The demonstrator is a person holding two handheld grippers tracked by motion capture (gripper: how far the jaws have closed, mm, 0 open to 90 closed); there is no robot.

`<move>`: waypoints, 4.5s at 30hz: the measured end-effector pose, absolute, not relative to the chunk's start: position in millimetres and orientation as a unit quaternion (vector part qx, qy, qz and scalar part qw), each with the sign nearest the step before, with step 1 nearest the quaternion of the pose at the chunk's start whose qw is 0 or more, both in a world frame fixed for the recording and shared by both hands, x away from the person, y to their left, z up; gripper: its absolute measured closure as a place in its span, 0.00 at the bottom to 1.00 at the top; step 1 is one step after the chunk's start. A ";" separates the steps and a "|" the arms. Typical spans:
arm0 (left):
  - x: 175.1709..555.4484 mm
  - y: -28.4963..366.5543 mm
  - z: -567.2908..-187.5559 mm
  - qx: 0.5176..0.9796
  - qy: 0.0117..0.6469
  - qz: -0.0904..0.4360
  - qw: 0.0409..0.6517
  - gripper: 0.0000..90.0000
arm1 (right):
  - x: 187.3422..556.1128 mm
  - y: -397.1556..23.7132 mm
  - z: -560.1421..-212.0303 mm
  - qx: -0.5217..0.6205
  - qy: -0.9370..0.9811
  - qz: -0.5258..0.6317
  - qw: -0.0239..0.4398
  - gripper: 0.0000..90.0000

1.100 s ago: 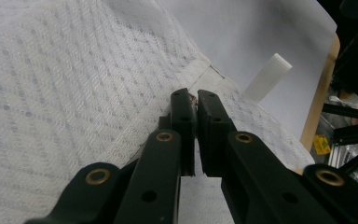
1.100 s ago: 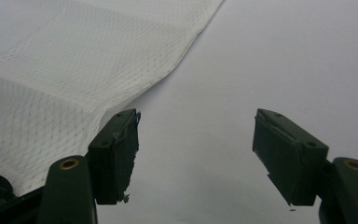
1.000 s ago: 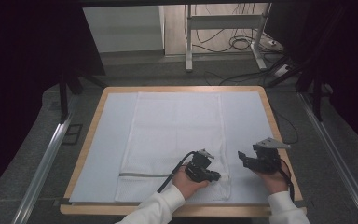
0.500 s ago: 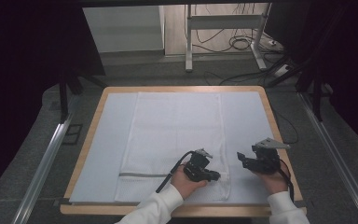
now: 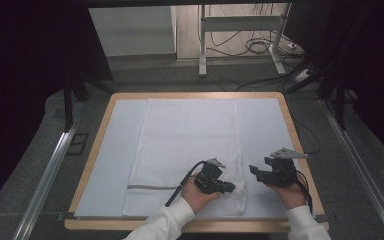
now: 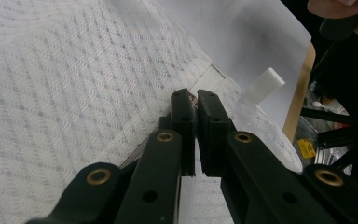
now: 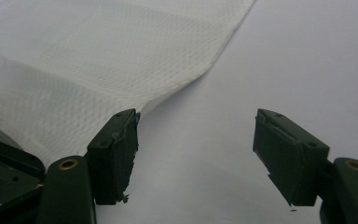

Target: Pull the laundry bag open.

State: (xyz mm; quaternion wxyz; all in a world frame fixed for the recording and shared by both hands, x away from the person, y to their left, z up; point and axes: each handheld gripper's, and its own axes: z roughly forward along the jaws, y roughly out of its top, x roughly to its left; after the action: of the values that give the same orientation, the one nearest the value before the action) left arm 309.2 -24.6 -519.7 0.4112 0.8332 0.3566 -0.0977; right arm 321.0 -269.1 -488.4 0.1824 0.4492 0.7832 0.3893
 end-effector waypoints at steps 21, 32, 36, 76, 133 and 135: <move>306.3 -17.7 -513.1 0.829 0.354 -0.089 0.423 0.97 | 321.7 -264.9 -488.6 0.460 0.785 0.390 0.144 0.33; 305.0 -5.6 -505.4 0.825 0.353 -0.084 0.433 0.97 | 322.3 -265.1 -488.9 0.469 0.780 0.393 0.131 0.33; 304.9 -2.5 -504.0 0.824 0.354 -0.082 0.435 0.97 | 322.6 -266.7 -488.9 0.472 0.778 0.393 0.132 0.33; 303.0 2.0 -504.3 0.822 0.351 -0.080 0.441 0.97 | 329.8 -241.9 -498.3 0.532 0.735 0.418 -0.034 0.28; 304.7 0.2 -515.5 0.827 0.352 -0.088 0.430 0.97 | 342.1 -216.1 -515.9 0.494 0.767 0.396 -0.108 0.98; 305.3 1.3 -516.5 0.826 0.352 -0.090 0.431 0.97 | 341.8 -216.3 -515.6 0.492 0.767 0.397 -0.109 0.98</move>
State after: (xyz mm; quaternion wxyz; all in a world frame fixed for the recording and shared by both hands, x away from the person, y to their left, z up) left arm 305.3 1.3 -516.5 0.4312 0.8260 0.3517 -0.0899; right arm 341.8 -216.3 -515.6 -0.1093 0.4916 0.7673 0.3971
